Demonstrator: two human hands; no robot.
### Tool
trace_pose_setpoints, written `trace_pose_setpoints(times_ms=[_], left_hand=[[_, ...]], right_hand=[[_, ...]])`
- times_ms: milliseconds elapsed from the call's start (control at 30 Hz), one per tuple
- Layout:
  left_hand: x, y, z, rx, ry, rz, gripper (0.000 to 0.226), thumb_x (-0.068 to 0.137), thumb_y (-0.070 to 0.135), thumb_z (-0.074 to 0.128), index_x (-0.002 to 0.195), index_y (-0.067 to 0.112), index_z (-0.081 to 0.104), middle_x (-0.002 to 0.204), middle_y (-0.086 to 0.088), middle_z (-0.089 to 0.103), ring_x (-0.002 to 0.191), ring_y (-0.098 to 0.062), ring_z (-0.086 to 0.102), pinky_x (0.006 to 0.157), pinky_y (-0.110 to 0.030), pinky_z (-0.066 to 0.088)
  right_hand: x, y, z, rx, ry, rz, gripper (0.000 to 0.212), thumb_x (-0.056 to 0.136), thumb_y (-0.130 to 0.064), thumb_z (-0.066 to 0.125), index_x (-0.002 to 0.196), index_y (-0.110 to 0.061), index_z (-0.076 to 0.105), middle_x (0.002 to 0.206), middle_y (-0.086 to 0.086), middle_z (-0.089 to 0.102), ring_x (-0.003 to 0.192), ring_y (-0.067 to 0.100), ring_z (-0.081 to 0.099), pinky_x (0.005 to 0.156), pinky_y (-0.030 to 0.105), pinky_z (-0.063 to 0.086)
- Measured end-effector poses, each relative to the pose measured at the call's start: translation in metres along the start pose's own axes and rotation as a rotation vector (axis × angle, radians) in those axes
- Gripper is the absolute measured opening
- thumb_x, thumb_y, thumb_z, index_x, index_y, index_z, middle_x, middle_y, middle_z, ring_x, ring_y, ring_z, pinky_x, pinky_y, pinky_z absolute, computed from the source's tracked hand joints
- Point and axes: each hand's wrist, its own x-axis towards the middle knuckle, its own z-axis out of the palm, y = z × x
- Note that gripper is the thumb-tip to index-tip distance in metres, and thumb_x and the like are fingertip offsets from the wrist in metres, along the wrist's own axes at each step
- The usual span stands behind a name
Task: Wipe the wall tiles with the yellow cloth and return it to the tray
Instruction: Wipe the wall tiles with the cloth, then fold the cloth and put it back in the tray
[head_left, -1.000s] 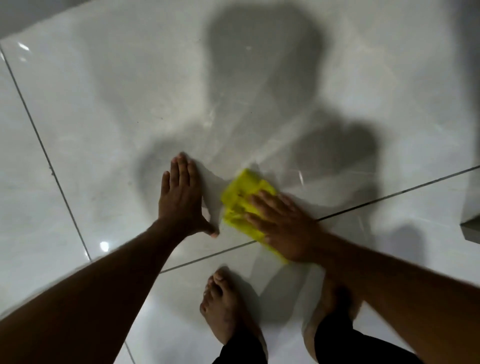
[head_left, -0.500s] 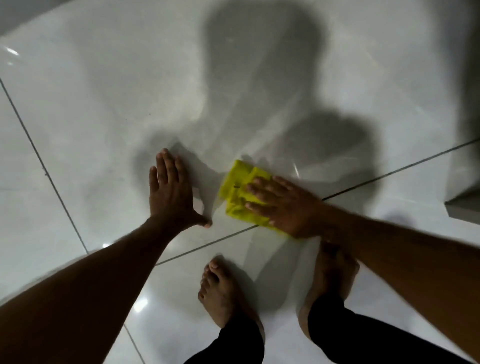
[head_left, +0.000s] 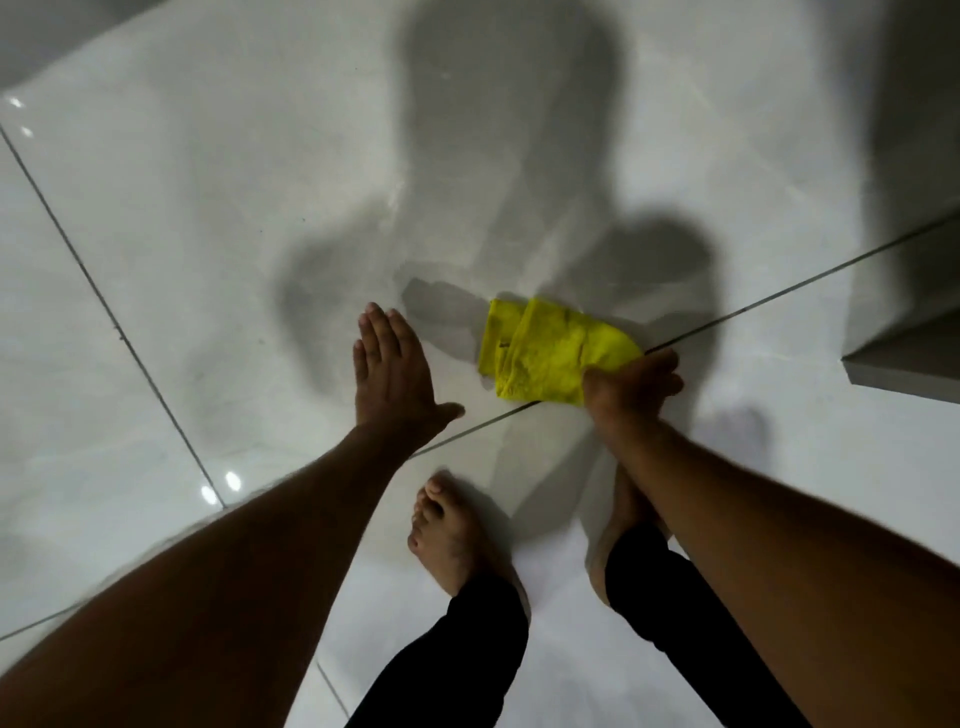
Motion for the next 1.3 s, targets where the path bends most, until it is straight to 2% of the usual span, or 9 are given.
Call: trace_pose_setpoints(times_ms=[100, 200, 300, 367, 433, 533, 633, 1133, 1300], left_hand=[[-0.02, 0.013, -0.028, -0.106, 0.011, -0.042, 0.138, 0.063, 0.052, 0.082, 0.147, -0.005, -0.012, 0.158, -0.029, -0.015, 0.147, -0.039, -0.016, 0.12, -0.048, -0.002], [-0.052, 0.028, -0.075, -0.317, -0.033, -0.171, 0.13, 0.068, 0.047, 0.08, 0.147, -0.007, -0.008, 0.159, -0.029, -0.01, 0.148, -0.037, -0.01, 0.121, -0.047, 0.003], [-0.1, 0.043, -0.165, -0.911, -0.086, -0.512, 0.09, 0.069, 0.031, 0.081, 0.133, -0.01, 0.034, 0.127, -0.028, 0.056, 0.115, -0.021, 0.061, 0.095, -0.036, 0.052], [-0.129, 0.051, -0.227, -1.287, -0.103, -0.601, 0.071, 0.075, 0.024, 0.079, 0.123, -0.015, 0.044, 0.095, -0.017, 0.072, 0.081, -0.014, 0.072, 0.078, -0.03, 0.056], [-0.174, 0.068, -0.306, -1.4, -0.096, -0.45, 0.094, 0.075, 0.033, 0.079, 0.135, -0.017, 0.025, 0.138, -0.033, 0.045, 0.128, -0.041, 0.046, 0.107, -0.053, 0.034], [-0.245, 0.085, -0.409, -1.511, -0.121, -0.246, 0.096, 0.072, 0.048, 0.074, 0.136, -0.01, 0.032, 0.148, -0.031, 0.031, 0.14, -0.043, 0.027, 0.113, -0.055, 0.02], [-0.325, 0.082, -0.492, -1.696, -0.195, -0.202, 0.044, 0.079, 0.052, 0.067, 0.105, 0.017, 0.06, 0.11, 0.001, 0.052, 0.105, -0.01, 0.047, 0.102, -0.039, 0.035], [-0.502, 0.123, -0.622, -1.874, -0.392, 0.436, 0.074, 0.051, 0.043, 0.091, 0.114, 0.011, 0.071, 0.109, -0.017, 0.073, 0.094, -0.032, 0.072, 0.066, -0.039, 0.059], [-0.499, 0.183, -0.649, -1.629, -0.211, 0.402, 0.09, 0.042, 0.04, 0.094, 0.114, -0.002, 0.062, 0.095, -0.021, 0.073, 0.084, -0.034, 0.071, 0.066, -0.04, 0.058]], right_hand=[[-0.022, -0.043, -0.008, 0.419, -0.007, 0.27, 0.068, 0.092, -0.021, 0.058, 0.147, -0.001, 0.023, 0.148, 0.021, 0.037, 0.133, 0.036, 0.043, 0.109, 0.038, 0.035], [-0.081, -0.084, -0.041, 0.208, -0.103, -0.062, 0.059, 0.074, -0.004, 0.072, 0.127, -0.002, 0.046, 0.124, 0.015, 0.06, 0.115, 0.031, 0.059, 0.087, 0.028, 0.046], [-0.171, -0.134, -0.102, 0.04, -0.154, -0.333, 0.051, 0.067, -0.003, 0.071, 0.115, -0.007, 0.054, 0.111, 0.01, 0.067, 0.103, 0.028, 0.063, 0.074, 0.02, 0.04], [-0.235, -0.166, -0.151, -0.034, -0.142, -0.5, 0.048, 0.068, -0.002, 0.067, 0.113, -0.01, 0.054, 0.108, 0.009, 0.069, 0.098, 0.029, 0.064, 0.072, 0.02, 0.04], [-0.304, -0.198, -0.214, -0.085, -0.143, -0.691, 0.043, 0.071, -0.005, 0.068, 0.11, -0.013, 0.055, 0.102, 0.007, 0.071, 0.092, 0.03, 0.065, 0.071, 0.027, 0.048], [-0.403, -0.241, -0.308, -0.073, -0.117, -0.852, 0.027, 0.075, -0.013, 0.068, 0.099, -0.014, 0.057, 0.087, 0.002, 0.069, 0.077, 0.026, 0.063, 0.063, 0.029, 0.048], [-0.498, -0.277, -0.386, -0.08, -0.102, -0.888, 0.022, 0.068, -0.013, 0.068, 0.081, -0.017, 0.051, 0.065, -0.007, 0.053, 0.06, 0.018, 0.05, 0.049, 0.024, 0.035], [-0.669, -0.317, -0.615, 0.085, -0.254, -1.047, 0.054, 0.043, -0.031, 0.087, 0.089, -0.016, 0.064, 0.084, 0.004, 0.071, 0.078, 0.023, 0.069, 0.069, 0.045, 0.06], [-0.624, -0.303, -0.683, 0.251, -0.25, -0.98, 0.037, 0.056, -0.019, 0.09, 0.083, -0.017, 0.063, 0.072, -0.001, 0.069, 0.06, 0.005, 0.064, 0.054, 0.029, 0.055]])
